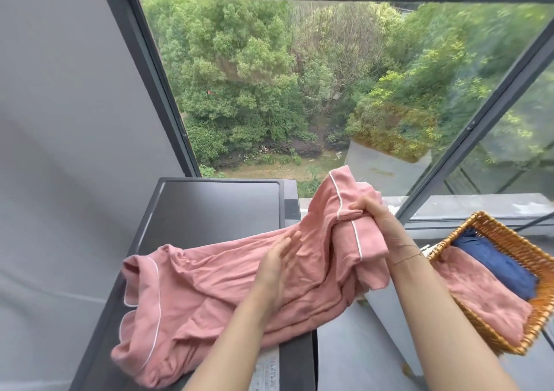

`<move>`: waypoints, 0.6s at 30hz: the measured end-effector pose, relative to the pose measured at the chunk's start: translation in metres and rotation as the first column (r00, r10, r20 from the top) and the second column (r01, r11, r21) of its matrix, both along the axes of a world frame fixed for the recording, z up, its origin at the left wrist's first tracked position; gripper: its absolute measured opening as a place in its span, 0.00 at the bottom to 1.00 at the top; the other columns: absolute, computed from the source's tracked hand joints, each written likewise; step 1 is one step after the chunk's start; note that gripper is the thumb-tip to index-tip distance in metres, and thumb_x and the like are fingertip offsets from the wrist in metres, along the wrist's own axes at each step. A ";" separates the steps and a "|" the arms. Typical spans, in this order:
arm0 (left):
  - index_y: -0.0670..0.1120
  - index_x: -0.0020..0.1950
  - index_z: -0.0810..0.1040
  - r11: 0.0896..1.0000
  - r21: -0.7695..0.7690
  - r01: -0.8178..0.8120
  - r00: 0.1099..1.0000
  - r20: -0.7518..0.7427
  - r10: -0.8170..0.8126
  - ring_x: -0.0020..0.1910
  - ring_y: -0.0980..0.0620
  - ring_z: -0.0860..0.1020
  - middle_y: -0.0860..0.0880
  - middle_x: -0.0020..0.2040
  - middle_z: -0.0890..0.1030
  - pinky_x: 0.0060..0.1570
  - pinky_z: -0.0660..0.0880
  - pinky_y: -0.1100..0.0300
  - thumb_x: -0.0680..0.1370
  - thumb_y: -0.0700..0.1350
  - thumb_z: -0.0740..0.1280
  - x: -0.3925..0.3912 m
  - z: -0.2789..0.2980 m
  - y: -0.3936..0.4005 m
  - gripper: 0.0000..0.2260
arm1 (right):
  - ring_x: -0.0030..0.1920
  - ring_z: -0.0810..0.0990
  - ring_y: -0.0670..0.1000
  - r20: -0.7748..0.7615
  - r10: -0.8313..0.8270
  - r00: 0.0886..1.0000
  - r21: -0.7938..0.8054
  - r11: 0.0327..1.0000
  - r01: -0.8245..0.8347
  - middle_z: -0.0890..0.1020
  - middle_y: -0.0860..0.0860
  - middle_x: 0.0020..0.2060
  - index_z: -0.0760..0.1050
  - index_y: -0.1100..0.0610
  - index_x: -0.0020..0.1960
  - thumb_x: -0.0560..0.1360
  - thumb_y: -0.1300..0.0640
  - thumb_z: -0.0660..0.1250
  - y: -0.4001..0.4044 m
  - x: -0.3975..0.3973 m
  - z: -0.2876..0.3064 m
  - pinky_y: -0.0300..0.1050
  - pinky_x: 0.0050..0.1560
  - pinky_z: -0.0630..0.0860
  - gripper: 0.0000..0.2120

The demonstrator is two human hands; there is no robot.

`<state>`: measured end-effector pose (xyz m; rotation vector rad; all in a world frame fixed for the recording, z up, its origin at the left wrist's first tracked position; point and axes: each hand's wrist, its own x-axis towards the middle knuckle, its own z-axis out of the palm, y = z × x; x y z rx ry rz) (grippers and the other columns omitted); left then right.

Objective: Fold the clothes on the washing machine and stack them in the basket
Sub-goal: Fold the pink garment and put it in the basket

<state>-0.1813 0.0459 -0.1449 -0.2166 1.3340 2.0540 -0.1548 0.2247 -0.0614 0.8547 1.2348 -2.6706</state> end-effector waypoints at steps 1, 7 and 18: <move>0.47 0.66 0.74 0.999 0.024 -0.030 0.999 0.023 0.030 0.62 0.54 0.77 0.50 0.62 0.80 0.65 0.68 0.56 0.82 0.43 0.56 -0.001 0.003 -0.014 0.15 | 0.31 0.68 0.47 0.001 -0.011 1.000 -0.019 1.000 0.011 0.68 0.52 0.29 0.67 0.59 0.36 0.71 0.64 0.61 -0.014 -0.001 0.005 0.35 0.33 0.74 0.05; 0.45 0.64 0.75 0.961 -0.005 -0.278 0.960 0.031 0.278 0.60 0.50 0.78 0.46 0.62 0.79 0.61 0.71 0.55 0.83 0.40 0.53 0.005 0.007 -0.119 0.15 | 0.24 0.73 0.49 0.000 0.098 0.995 0.343 0.935 -0.092 0.74 0.55 0.29 0.71 0.62 0.45 0.73 0.71 0.62 -0.111 -0.014 0.023 0.38 0.28 0.73 0.06; 0.45 0.65 0.70 0.898 -0.314 -0.308 0.949 -0.038 0.312 0.58 0.47 0.77 0.44 0.59 0.78 0.55 0.74 0.56 0.82 0.39 0.58 0.008 -0.008 -0.259 0.12 | 0.34 0.76 0.46 0.389 0.607 0.693 0.630 0.373 -0.681 0.76 0.48 0.38 0.70 0.53 0.61 0.78 0.46 0.62 -0.284 -0.027 -0.092 0.36 0.29 0.72 0.15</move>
